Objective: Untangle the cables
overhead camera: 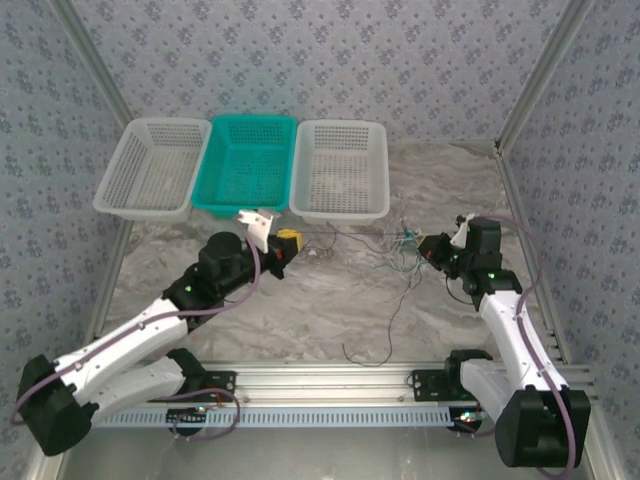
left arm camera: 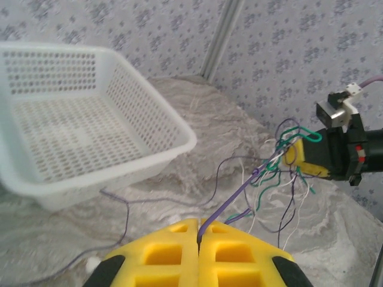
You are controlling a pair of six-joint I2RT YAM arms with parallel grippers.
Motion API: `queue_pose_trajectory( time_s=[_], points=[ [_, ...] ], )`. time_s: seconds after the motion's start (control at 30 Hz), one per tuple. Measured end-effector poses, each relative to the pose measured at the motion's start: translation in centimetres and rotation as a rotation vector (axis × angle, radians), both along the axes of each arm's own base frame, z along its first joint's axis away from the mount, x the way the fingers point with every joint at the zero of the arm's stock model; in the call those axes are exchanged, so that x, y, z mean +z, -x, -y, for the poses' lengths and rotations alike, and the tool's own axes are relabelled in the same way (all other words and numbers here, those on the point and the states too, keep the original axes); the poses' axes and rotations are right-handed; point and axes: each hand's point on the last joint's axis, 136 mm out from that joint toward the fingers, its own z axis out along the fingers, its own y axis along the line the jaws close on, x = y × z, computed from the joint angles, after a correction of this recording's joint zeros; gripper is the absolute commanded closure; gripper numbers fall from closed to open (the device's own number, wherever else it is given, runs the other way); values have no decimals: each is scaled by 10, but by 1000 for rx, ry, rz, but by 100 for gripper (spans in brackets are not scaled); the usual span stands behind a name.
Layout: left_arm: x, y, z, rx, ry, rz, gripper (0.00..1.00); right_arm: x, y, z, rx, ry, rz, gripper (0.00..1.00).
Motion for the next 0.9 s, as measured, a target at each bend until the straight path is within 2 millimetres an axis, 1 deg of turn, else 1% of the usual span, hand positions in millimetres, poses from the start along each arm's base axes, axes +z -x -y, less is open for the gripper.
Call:
queue_pose_trajectory(
  time_s=[0.07,0.1,0.13,0.23,0.33,0.4,0.5,0.67,0.73,0.77,0.8,0.87,0.9],
  points=[
    [-7,3,-14,21,2,-37,100,-4,2,1,0,-23,-12,100],
    [-6,4,-21,33,6,-49,100,-5,3,3,-1,-33,-19,100],
    [-4,4,-27,44,14,-53,100,-6,4,5,-7,-37,-22,100],
    [9,7,-55,99,49,-48,100,-7,4,20,-58,-50,-26,100],
    [13,11,-69,117,49,-66,100,-9,6,24,-71,-71,-29,100],
    [13,13,-71,116,49,-84,100,-11,7,20,-48,-78,-21,100],
    [14,11,-77,139,66,-94,100,-16,7,6,17,-33,7,100],
    [24,-1,-96,245,91,-76,100,-25,14,-29,197,232,71,100],
    [36,-2,-103,282,80,-67,100,-24,21,-43,288,358,103,100],
    [46,-3,-107,300,73,-57,100,-18,24,-49,334,415,132,100],
    [58,-4,-112,321,65,-42,100,-10,26,-53,371,478,167,100],
    [91,-4,-122,353,43,-11,100,9,27,-58,430,584,258,100],
    [106,-4,-127,368,33,2,100,23,27,-60,457,641,323,100]
  ],
)
